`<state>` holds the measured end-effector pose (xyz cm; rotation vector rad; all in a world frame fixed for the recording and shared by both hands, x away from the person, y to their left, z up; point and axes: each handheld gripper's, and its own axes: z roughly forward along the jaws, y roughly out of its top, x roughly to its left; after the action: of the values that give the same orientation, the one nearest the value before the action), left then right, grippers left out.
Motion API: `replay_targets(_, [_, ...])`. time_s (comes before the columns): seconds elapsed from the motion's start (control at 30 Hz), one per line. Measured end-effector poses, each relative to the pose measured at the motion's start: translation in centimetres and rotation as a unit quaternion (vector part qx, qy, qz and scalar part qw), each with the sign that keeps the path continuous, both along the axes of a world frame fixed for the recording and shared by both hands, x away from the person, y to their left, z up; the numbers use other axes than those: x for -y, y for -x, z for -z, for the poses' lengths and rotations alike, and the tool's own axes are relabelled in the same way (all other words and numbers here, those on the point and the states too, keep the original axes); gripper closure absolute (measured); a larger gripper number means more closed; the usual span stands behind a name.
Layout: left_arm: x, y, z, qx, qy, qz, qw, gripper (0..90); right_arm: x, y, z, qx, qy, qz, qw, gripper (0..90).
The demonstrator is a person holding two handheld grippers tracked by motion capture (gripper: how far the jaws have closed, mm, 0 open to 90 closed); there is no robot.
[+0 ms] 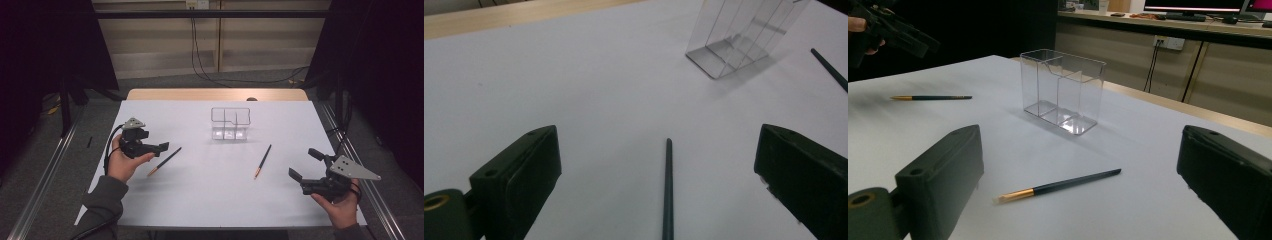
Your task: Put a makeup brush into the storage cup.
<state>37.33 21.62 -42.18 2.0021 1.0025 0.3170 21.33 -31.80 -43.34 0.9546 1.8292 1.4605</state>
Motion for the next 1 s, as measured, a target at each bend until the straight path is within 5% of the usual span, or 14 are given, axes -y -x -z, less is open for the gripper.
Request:
replay_targets(0.2, [0.4, -0.3, 0.1, -0.029, -0.026, 0.01, 0.9992, 4.8, 0.0, 0.0, 0.0, -0.001, 0.0, -0.001, 1.0, 4.1])
replay_targets(0.43, [0.8, -0.6, 0.1, -0.058, -0.07, 0.025, 0.9955, 5.2, 0.0, 0.0, 0.0, -0.001, 0.001, -0.002, 1.0, 4.1])
replay_targets(0.57, [1.0, -0.8, 0.3, -0.064, -0.077, 0.03, 0.9945, 5.3, 0.0, -0.1, 0.0, -0.001, 0.0, -0.001, 1.0, 4.1])
replay_targets(1.0, [1.3, -1.2, 0.8, -0.11, -0.119, 0.042, 0.9859, 6.2, 0.1, -0.1, 0.1, -0.004, -0.002, -0.005, 1.0, 4.1])
